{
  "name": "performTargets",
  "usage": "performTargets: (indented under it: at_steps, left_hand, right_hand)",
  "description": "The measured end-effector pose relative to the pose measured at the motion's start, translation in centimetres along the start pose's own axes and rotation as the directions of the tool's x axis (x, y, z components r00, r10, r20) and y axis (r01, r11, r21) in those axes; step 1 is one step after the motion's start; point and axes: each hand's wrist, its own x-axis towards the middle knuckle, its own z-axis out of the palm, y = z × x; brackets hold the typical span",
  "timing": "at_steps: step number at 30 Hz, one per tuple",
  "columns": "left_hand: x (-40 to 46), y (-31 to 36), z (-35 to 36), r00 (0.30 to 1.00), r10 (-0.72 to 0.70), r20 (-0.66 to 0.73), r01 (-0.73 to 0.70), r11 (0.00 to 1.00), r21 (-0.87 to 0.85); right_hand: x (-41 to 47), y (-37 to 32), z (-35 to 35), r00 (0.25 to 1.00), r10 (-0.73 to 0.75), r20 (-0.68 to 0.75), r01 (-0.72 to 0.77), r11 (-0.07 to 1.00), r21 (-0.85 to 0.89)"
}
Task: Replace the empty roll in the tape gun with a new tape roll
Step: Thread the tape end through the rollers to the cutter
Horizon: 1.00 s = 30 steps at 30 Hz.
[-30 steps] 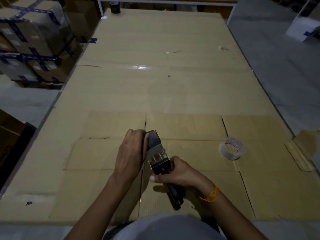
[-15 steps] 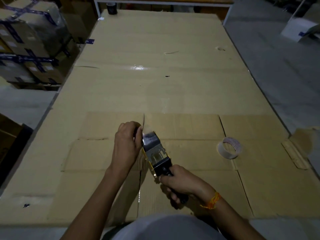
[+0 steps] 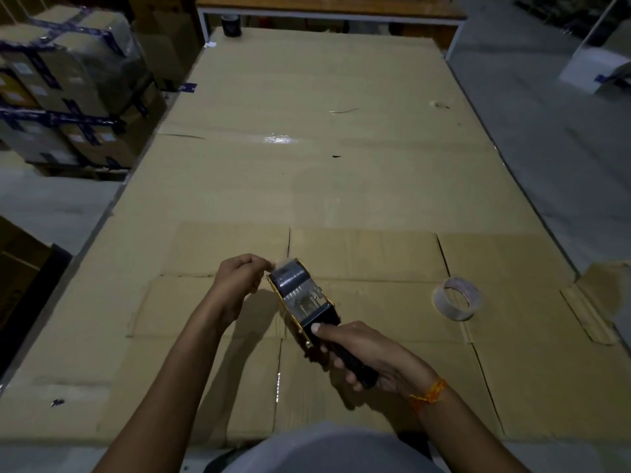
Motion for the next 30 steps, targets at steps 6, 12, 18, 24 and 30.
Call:
performTargets:
  at_steps: [6, 12, 18, 24, 30]
  left_hand:
    - [1.3, -1.2, -0.3, 0.961, -0.219, 0.169, 0.255, 0.937, -0.239]
    - [1.2, -1.3, 0.1, 0.906, -0.361, 0.222, 0.41, 0.881, -0.238]
    - [2.0, -1.2, 0.9, 0.876, -0.442, 0.192, 0.478, 0.848, -0.228]
    - [2.8, -1.4, 0.6, 0.924, -0.382, 0.025, 0.378, 0.898, -0.224]
    - [-0.4, -1.3, 0.1, 0.948, -0.151, -0.28, 0.107, 0.98, -0.165]
  right_hand:
    - [0.3, -0.9, -0.5, 0.996, 0.068, 0.049, -0.068, 0.998, 0.007]
    - [1.0, -1.2, -1.6, 0.985, 0.129, 0.11, -0.128, 0.992, -0.02]
    - [1.1, -2.2, -1.7, 0.969, 0.171, 0.179, -0.183, 0.982, 0.051]
    - [0.6, -2.7, -1.7, 0.963, 0.182, 0.197, -0.207, 0.972, 0.113]
    - [0.5, -2.3, -1.3, 0.981, 0.125, 0.149, -0.151, 0.973, 0.174]
